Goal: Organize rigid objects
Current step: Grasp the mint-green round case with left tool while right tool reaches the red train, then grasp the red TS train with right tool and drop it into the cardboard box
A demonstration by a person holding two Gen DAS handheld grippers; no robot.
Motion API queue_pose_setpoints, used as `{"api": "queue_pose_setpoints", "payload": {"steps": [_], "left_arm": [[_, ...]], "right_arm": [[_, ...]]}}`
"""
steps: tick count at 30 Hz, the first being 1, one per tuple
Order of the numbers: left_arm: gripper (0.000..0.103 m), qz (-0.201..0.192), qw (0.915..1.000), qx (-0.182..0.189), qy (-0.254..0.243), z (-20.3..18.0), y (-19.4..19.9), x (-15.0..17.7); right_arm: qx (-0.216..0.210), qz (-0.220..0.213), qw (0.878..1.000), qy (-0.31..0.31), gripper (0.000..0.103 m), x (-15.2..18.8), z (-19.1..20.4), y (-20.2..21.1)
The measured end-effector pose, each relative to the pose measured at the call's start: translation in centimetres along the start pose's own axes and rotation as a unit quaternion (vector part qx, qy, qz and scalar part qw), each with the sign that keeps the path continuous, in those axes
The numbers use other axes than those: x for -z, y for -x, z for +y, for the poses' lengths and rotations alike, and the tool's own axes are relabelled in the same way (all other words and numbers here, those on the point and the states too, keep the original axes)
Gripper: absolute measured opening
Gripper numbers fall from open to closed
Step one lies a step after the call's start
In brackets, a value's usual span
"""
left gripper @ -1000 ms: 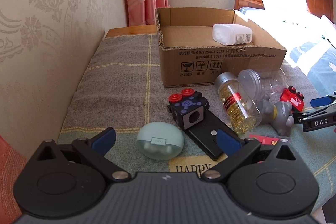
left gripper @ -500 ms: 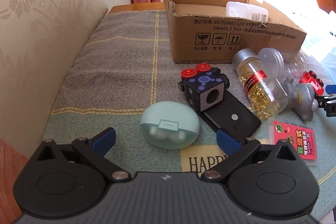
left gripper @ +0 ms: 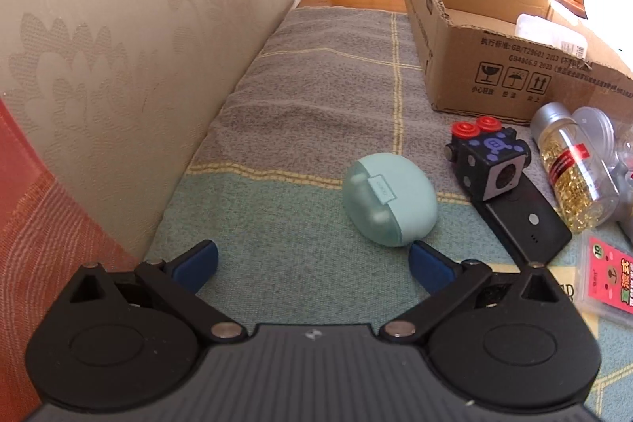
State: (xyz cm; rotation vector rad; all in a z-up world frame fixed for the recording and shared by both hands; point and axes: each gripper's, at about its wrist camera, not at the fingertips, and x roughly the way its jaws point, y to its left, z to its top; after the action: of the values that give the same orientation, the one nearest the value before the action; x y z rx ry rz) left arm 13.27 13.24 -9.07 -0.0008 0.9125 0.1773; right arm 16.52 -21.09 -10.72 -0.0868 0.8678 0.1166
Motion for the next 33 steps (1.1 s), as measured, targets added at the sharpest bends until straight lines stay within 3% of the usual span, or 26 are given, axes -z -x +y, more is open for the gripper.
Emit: {"api": "queue_pose_setpoints", "payload": {"steps": [5, 8, 13, 15, 17, 20, 24, 30, 33], "left_arm": [[0.102, -0.021, 0.9989, 0.041, 0.008, -0.9, 0.0, -0.7], [0.100, -0.027, 0.9991, 0.032, 0.009, -1.8, -0.8, -1.1], [0.085, -0.034, 0.9989, 0.025, 0.022, -1.6, -1.0, -0.9], [0.071, -0.041, 0.9987, 0.019, 0.021, -1.6, -0.7, -0.7], [0.065, -0.042, 0.9983, 0.031, 0.026, -1.6, -0.6, -0.7], [0.064, -0.049, 0.9983, 0.029, 0.016, -2.3, -0.8, -0.9], [0.052, -0.053, 0.9975, 0.047, 0.000, -2.9, -0.9, -1.3], [0.052, -0.056, 0.9959, 0.070, -0.011, -3.5, -1.3, -1.6], [0.052, -0.058, 0.9958, 0.070, -0.010, -3.6, -1.3, -1.7]], "right_arm": [[0.001, -0.003, 1.000, 0.000, 0.103, 0.1, 0.0, 0.1], [0.000, -0.009, 1.000, 0.000, 0.103, 0.3, 0.0, 0.3], [0.000, -0.021, 1.000, 0.001, 0.103, 0.8, 0.0, 0.5], [-0.001, -0.020, 1.000, 0.002, 0.103, 0.8, -0.1, 0.6], [-0.001, -0.016, 1.000, 0.002, 0.103, 0.7, -0.1, 0.6], [-0.002, -0.014, 1.000, 0.004, 0.103, 0.6, 0.1, 0.5], [-0.013, -0.017, 1.000, 0.016, 0.103, 0.7, 0.1, 0.5], [-0.041, -0.015, 0.998, 0.050, 0.103, 0.1, -0.4, 0.1], [-0.059, -0.020, 0.996, 0.068, 0.094, -0.2, -0.5, 0.0]]}}
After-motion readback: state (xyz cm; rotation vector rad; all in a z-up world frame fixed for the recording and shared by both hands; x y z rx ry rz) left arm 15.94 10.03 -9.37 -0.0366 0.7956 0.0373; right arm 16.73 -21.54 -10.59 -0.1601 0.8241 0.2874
